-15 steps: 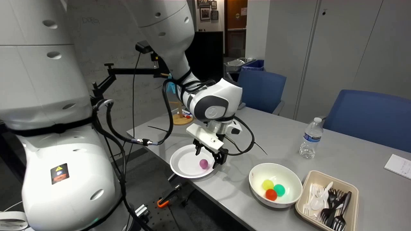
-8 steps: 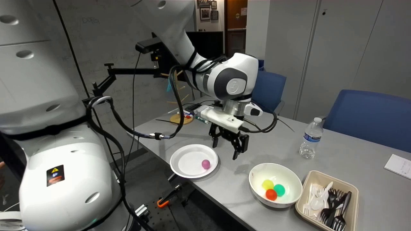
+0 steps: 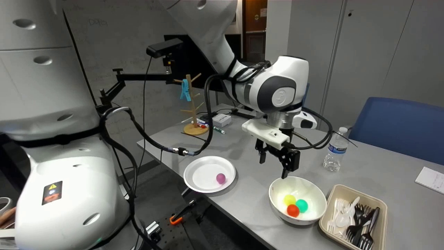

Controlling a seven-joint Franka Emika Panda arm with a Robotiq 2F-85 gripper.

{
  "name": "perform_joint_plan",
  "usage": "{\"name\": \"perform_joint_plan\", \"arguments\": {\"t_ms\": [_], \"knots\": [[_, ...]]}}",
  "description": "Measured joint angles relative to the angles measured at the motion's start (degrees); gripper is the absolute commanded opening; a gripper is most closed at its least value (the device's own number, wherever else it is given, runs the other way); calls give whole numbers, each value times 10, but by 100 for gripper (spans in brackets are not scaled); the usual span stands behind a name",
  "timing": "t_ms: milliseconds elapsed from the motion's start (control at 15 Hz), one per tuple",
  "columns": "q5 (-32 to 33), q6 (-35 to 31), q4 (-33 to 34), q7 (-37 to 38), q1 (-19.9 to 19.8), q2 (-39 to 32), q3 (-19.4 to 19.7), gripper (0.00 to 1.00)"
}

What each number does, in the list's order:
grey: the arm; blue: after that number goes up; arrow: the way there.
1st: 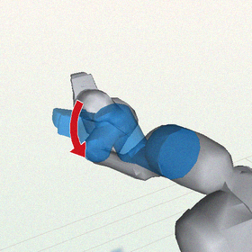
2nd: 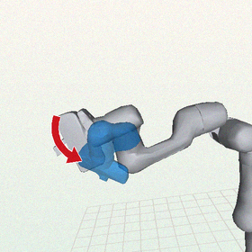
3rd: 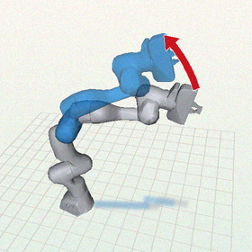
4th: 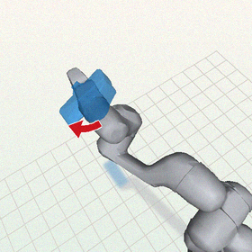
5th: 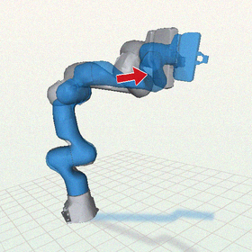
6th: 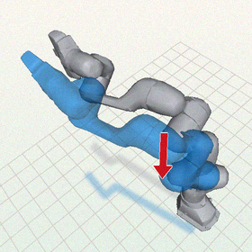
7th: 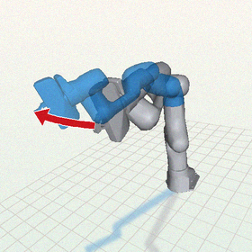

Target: Transfer the balls from the bowl to the plate

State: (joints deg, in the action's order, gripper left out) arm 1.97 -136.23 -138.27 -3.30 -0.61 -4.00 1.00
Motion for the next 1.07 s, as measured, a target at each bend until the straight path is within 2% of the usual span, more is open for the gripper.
{"name": "perform_joint_plan", "arguments": {"t_ms": [400, 800, 1067], "knots": [[-4, -100, 14, 34, -24, -74, 28, 100], [-41, -145, 30, 42, -42, -123, 33, 99], [-57, -180, 31, 45, -44, -148, 33, 94]]}}
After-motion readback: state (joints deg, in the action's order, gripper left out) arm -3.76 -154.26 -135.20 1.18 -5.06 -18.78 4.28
